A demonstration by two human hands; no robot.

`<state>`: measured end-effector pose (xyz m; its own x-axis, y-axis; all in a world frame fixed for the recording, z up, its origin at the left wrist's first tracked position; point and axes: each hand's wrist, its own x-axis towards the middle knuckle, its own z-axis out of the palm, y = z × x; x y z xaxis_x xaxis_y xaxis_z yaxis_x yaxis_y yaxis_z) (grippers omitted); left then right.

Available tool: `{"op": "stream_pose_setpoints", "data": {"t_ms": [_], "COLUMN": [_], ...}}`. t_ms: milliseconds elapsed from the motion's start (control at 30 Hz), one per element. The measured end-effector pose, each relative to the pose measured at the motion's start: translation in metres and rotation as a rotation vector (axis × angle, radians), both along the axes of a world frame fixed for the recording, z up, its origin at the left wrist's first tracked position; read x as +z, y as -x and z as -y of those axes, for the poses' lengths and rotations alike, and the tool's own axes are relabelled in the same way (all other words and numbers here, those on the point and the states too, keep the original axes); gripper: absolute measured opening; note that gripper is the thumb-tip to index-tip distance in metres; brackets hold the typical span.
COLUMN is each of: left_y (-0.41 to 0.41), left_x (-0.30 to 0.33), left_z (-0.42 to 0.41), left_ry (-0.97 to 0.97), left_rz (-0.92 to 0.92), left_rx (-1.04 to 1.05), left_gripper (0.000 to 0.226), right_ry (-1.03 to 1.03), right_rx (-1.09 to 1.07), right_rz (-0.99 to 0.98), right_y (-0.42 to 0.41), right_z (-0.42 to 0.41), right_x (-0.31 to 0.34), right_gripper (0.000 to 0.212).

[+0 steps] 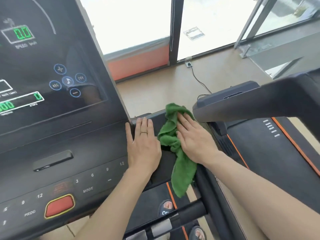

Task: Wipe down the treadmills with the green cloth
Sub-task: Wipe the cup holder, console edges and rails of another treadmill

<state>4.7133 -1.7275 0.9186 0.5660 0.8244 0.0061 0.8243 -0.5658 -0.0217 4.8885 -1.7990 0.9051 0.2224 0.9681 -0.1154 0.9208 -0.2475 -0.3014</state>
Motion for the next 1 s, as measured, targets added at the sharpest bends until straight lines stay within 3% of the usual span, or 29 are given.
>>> {"op": "stream_pose_setpoints", "data": {"t_ms": [67,133,300,400,667,767,900,1000], "left_y": [-0.01,-0.013,-0.013,-0.016,-0.018,-0.019,-0.017,-0.016], "left_x": [-0.003,-0.004,-0.006,-0.004,-0.009,-0.008,-0.008,-0.007], "left_z": [0.004,0.005,0.01,0.013,0.011,0.01,0.012,0.014], "left_ry": [0.013,0.007,-0.023,-0.027,-0.065,-0.059,-0.048,-0.032], "left_rz": [-0.037,-0.059,-0.088,-0.136,-0.182,-0.2,-0.183,-0.175], "left_rx": [0.022,0.047,0.047,0.039,0.031,0.024,0.043,0.04], "left_gripper": [0.061,0.061,0.06,0.061,0.061,0.061,0.061,0.061], "right_ry": [-0.006,-0.056,-0.065,0.008,-0.037,-0.033,-0.148,-0.051], "right_rx": [-0.156,-0.258,-0.306,-0.259,-0.361,-0.256,0.171,0.335], "right_rz": [-0.182,-0.234,-0.119,-0.028,-0.228,-0.149,0.216,0.203], "right_y": [0.002,0.012,0.052,0.063,0.015,0.018,0.04,0.04], "right_z": [-0.022,-0.016,0.114,0.145,0.0,0.012,0.117,0.164], "right_x": [0.0,0.0,0.007,0.007,0.0,0.0,0.003,0.002], "right_gripper": [0.054,0.055,0.054,0.056,0.054,0.053,0.047,0.044]}}
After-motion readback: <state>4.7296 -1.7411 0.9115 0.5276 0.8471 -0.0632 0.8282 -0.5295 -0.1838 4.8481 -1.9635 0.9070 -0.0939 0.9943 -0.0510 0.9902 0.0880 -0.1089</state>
